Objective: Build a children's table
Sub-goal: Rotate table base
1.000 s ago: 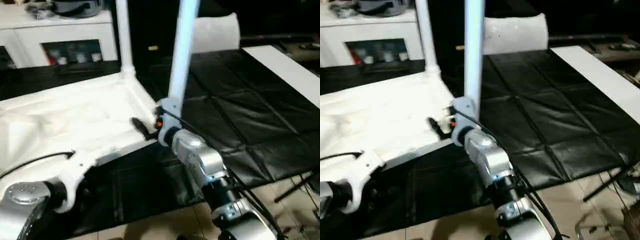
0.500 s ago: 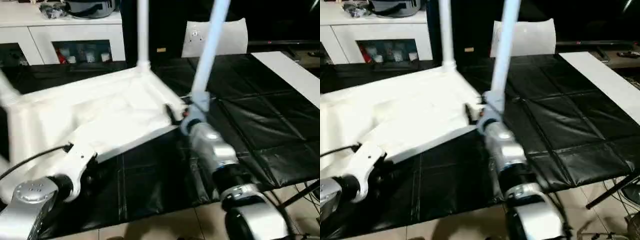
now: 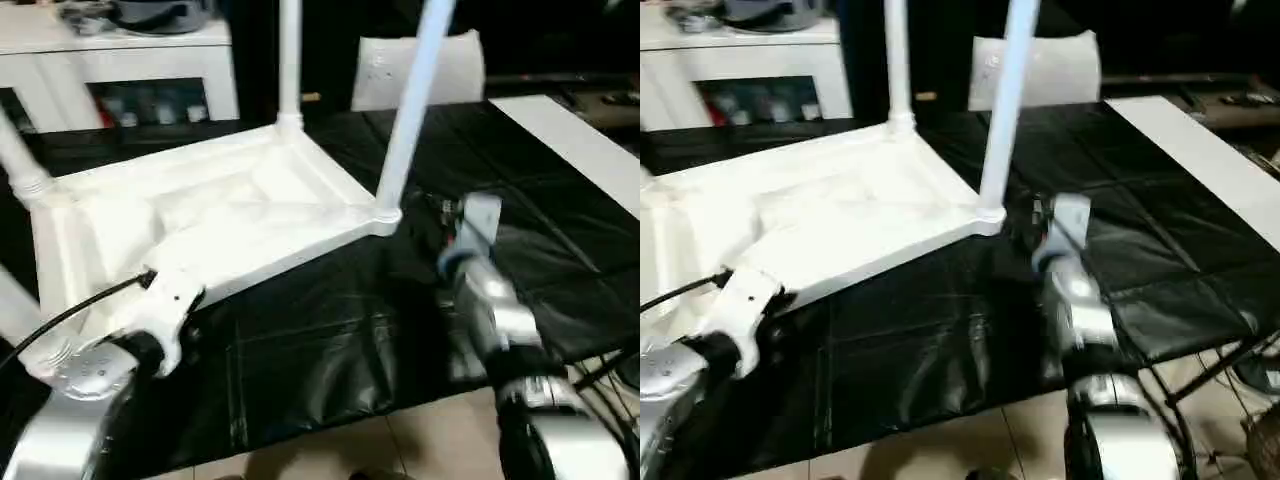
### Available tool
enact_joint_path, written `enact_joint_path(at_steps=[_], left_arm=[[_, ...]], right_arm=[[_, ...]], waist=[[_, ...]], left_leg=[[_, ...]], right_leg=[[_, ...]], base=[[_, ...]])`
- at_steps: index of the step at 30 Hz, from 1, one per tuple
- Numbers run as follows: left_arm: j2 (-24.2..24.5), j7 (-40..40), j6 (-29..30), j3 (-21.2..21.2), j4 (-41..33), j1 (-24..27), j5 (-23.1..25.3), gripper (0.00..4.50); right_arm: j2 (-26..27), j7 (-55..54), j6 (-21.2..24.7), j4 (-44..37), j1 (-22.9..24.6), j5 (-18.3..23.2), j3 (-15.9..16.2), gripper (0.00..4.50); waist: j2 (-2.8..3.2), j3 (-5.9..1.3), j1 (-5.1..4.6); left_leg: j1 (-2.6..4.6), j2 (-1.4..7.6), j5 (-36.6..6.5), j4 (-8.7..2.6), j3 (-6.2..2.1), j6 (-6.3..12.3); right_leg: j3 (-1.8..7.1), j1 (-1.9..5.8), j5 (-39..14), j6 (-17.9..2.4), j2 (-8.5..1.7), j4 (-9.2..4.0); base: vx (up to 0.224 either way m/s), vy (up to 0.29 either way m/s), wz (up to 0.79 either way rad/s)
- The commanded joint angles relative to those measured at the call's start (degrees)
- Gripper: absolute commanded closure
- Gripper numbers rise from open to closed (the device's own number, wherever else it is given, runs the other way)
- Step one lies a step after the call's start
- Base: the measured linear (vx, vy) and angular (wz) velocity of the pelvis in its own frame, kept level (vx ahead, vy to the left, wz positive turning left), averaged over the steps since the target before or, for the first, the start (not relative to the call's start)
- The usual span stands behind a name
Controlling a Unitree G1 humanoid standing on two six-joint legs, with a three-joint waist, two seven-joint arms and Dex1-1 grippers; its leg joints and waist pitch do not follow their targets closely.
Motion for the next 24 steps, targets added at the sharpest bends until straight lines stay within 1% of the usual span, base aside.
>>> enact_joint_path(at_steps=[1,2,3,4,5,6,7,8,9,10,11,12,13,14,15,16,17,18,19,20,21,22,23,24], left_arm=[[-1.3,0.8,-1.6,0.0,-2.7,0.8,-2.2,1.77],[-2.6,0.9,-2.2,0.1,-3.3,0.9,-3.2,1.77],[-2.6,0.9,-2.2,0.1,-3.3,0.9,-3.2,1.77],[-6.5,2.5,-3.1,1.1,-3.8,0.6,-5.6,1.77],[-8.6,3.1,-2.8,1.5,-3.9,0.4,-7.2,1.77],[-8.3,5.4,-4.0,0.1,-3.1,0.1,-4.0,1.77],[-8.3,5.4,-4.0,0.1,-3.1,0.1,-4.0,1.77],[-8.4,6.4,-5.8,-0.2,-2.7,0.1,-2.9,1.77],[-8.3,6.8,-7.0,-0.4,-2.7,0.1,-2.2,1.77],[-8.4,6.9,-7.9,-0.5,-2.8,0.1,-1.9,1.77],[-9.0,7.7,-7.8,-0.1,-3.0,0.1,-1.8,1.77],[-9.9,8.7,-7.9,0.1,-3.6,-0.2,-1.8,1.77],[-10.1,9.1,-8.2,0.1,-3.7,-0.2,-1.6,1.77],[-10.8,9.8,-8.1,0.4,-3.8,-0.3,-1.7,1.77],[-12.5,10.7,-7.2,1.0,-3.7,-0.1,-3.0,1.77],[-12.6,10.8,-7.3,1.0,-3.7,0.0,-2.9,1.77],[-12.4,11.3,-7.4,0.6,-4.0,0.2,-2.2,1.77],[-12.2,11.6,-7.4,0.3,-4.0,0.3,-1.9,1.77],[-11.8,11.6,-7.1,-0.5,-4.3,0.6,-1.5,1.77],[-11.9,11.8,-7.5,-1.0,-4.5,1.0,-1.4,1.77],[-12.1,11.9,-8.0,-1.0,-4.6,1.2,-1.5,1.77],[-12.0,12.1,-7.6,-1.1,-4.7,1.6,-1.2,1.77],[-11.9,12.0,-7.7,-1.2,-4.8,2.1,-1.1,1.77],[-11.9,11.8,-8.2,-1.1,-4.9,2.4,-1.3,1.77]], right_arm=[[-0.4,4.3,2.2,-8.2,2.2,0.7,3.1,0.0],[-0.8,6.0,1.6,-10.8,3.7,0.4,4.5,0.0],[-0.8,6.0,1.6,-10.8,3.7,0.4,4.5,0.0],[-0.8,9.2,3.1,-17.4,7.2,2.4,7.1,0.0],[-0.7,10.7,6.5,-21.4,9.1,4.5,8.3,0.0],[-1.6,10.4,7.5,-26.2,11.5,2.0,12.1,0.0],[-1.6,10.4,7.5,-26.2,11.5,2.0,12.1,0.0],[-2.0,10.2,6.8,-29.0,12.9,0.8,14.1,0.0],[-2.2,10.6,8.2,-31.4,14.1,1.2,15.3,0.0],[-2.2,11.1,9.7,-33.4,15.0,2.1,16.1,0.0],[-2.1,11.3,12.0,-35.7,16.0,2.4,16.4,0.0],[-1.4,11.6,12.8,-38.5,17.9,2.1,17.1,0.0],[-1.3,11.8,13.1,-39.4,18.6,2.1,17.4,0.0],[-1.0,11.6,12.6,-39.8,19.1,1.6,17.7,0.0],[-0.9,11.0,13.4,-41.2,19.9,1.5,18.0,0.0],[-0.9,10.9,13.5,-41.4,20.0,1.5,18.0,0.0],[-0.4,10.1,13.8,-41.9,20.1,1.9,17.7,0.0],[-0.4,9.9,13.9,-42.0,20.2,2.0,17.6,0.0],[-0.4,9.7,14.2,-42.2,20.2,2.2,17.6,0.0],[-0.6,9.6,14.3,-42.6,20.3,2.2,17.6,0.0],[-0.7,9.7,14.4,-42.8,20.3,2.2,17.6,0.0],[-0.6,9.7,14.7,-43.3,20.6,2.0,17.4,0.0],[-0.4,10.1,15.1,-43.9,21.0,2.3,17.1,0.0],[-0.1,10.7,15.2,-44.2,21.3,3.1,16.7,0.0]], waist=[[0.62,-3.25,0.35],[0.37,-3.16,0.48],[0.43,-3.1,0.59],[0.13,-2.88,0.51],[0.28,-2.76,1.03],[0.15,-2.62,0.81],[0.1,-2.58,1.16],[-0.09,-2.52,1.04],[-0.31,-2.5,0.99],[-0.27,-2.42,0.95],[-0.17,-2.34,0.81],[-0.83,-2.06,1.62],[0.5,-2.33,1.06],[1.5,-2.37,0.28],[2.03,-2.15,-0.22],[2.11,-2.04,-0.63],[1.94,-1.94,-0.79],[1.17,-1.72,-0.44],[0.6,-1.67,0.72],[-0.63,-1.55,1.89],[-1.73,-1.94,3.05],[-1.36,-2.01,3.58],[-1.34,-1.78,4.15],[-0.58,-1.88,4.55]], left_leg=[[-0.48,0.76,-11.9,-4.27,0.03,2.76],[-0.49,0.91,-12.3,-4.35,0.04,2.91],[-0.45,0.88,-12.5,-4.36,0.08,2.92],[-0.35,0.94,-13.9,-4.45,0.15,2.89],[-0.05,1.02,-15.0,-4.4,0.11,2.58],[-0.04,1.0,-15.5,-4.5,0.19,2.7],[-0.32,1.02,-15.7,-4.72,-0.14,2.46],[-0.39,0.82,-16.8,-4.77,-0.22,2.33],[-0.27,0.74,-17.2,-4.67,-0.18,2.18],[-0.26,0.6,-17.6,-4.63,-0.29,1.92],[-0.24,0.51,-18.3,-4.64,-0.36,1.72],[-3.67,-0.18,-18.5,-5.93,-2.71,3.46],[-3.03,0.43,-19.8,-6.09,-4.09,3.82],[-2.73,1.52,-22.3,-6.18,-6.17,3.12],[-3.14,2.43,-24.8,-6.95,-7.52,2.75],[-3.21,3.36,-28.5,-7.69,-9.56,3.24],[-3.58,2.4,-29.2,-7.36,-10.21,3.82],[-4.4,0.77,-28.0,-6.46,-9.32,3.62],[-4.7,-2.12,-23.0,-4.68,-7.6,2.7],[-4.88,-2.93,-15.3,-1.59,-6.29,4.77],[-4.11,-1.79,-5.5,3.84,-5.37,6.54],[-4.36,-1.14,-2.8,4.55,-5.27,6.41],[-6.03,-0.1,-2.1,4.75,-5.36,7.13],[-3.45,0.8,-2.3,3.32,-5.12,6.31]], right_leg=[[2.49,3.04,-17.4,-7.3,-2.73,-3.69],[2.56,2.98,-18.4,-7.0,-2.82,-3.85],[2.56,2.94,-19.2,-6.6,-2.83,-4.02],[2.55,2.7,-21.3,-6.1,-2.77,-4.39],[2.57,2.6,-23.5,-4.9,-2.92,-4.7],[2.6,2.49,-24.3,-4.5,-2.72,-4.92],[2.47,2.66,-25.5,-2.9,-2.61,-5.02],[2.33,2.5,-28.3,-1.7,-2.72,-5.34],[2.29,2.38,-29.7,-0.8,-2.67,-5.62],[2.25,2.32,-31.7,0.6,-2.71,-5.82],[2.15,2.18,-32.9,1.5,-2.59,-6.08],[-0.01,5.13,-32.2,1.1,-4.29,-4.46],[-1.22,4.74,-29.1,0.5,-3.82,-5.16],[-2.08,4.83,-23.3,-2.6,-3.51,-4.69],[-2.57,5.26,-20.6,-3.8,-2.99,-3.84],[-2.33,5.49,-15.6,-5.4,-2.57,-2.05],[-2.08,5.7,-13.8,-7.3,-3.05,-1.64],[-1.74,5.81,-15.5,-7.5,-3.94,-2.62],[-2.05,6.29,-24.7,-6.4,-6.5,-4.73],[-1.37,6.87,-37.4,-2.8,-11.18,-7.62],[-0.1,6.61,-41.2,-0.3,-16.91,-10.2],[1.23,6.5,-40.0,-0.7,-17.41,-9.69],[1.23,7.71,-35.2,-1.9,-18.07,-8.53],[3.17,6.15,-34.6,-4.6,-16.69,-8.52]], base=[[0.0,0.0,0.0],[0.0,0.0,0.0],[0.0,0.0,0.0],[0.0,0.0,0.0],[0.0,0.0,0.0],[0.0,0.0,0.0],[0.0,0.0,0.0],[0.0,0.0,0.0],[0.0,0.0,0.0],[0.0,0.0,0.0],[0.0,0.0,0.0],[-0.009,-0.014,0.26],[-0.009,-0.014,0.26],[0.005,-0.035,0.55],[0.011,-0.059,0.56],[0.011,-0.059,0.56],[0.013,-0.078,0.51],[0.028,-0.066,0.49],[0.028,-0.066,0.49],[0.02,-0.038,0.46],[-0.001,-0.004,0.44],[-0.001,-0.004,0.44],[0.003,0.037,0.34],[0.007,0.082,0.1]])
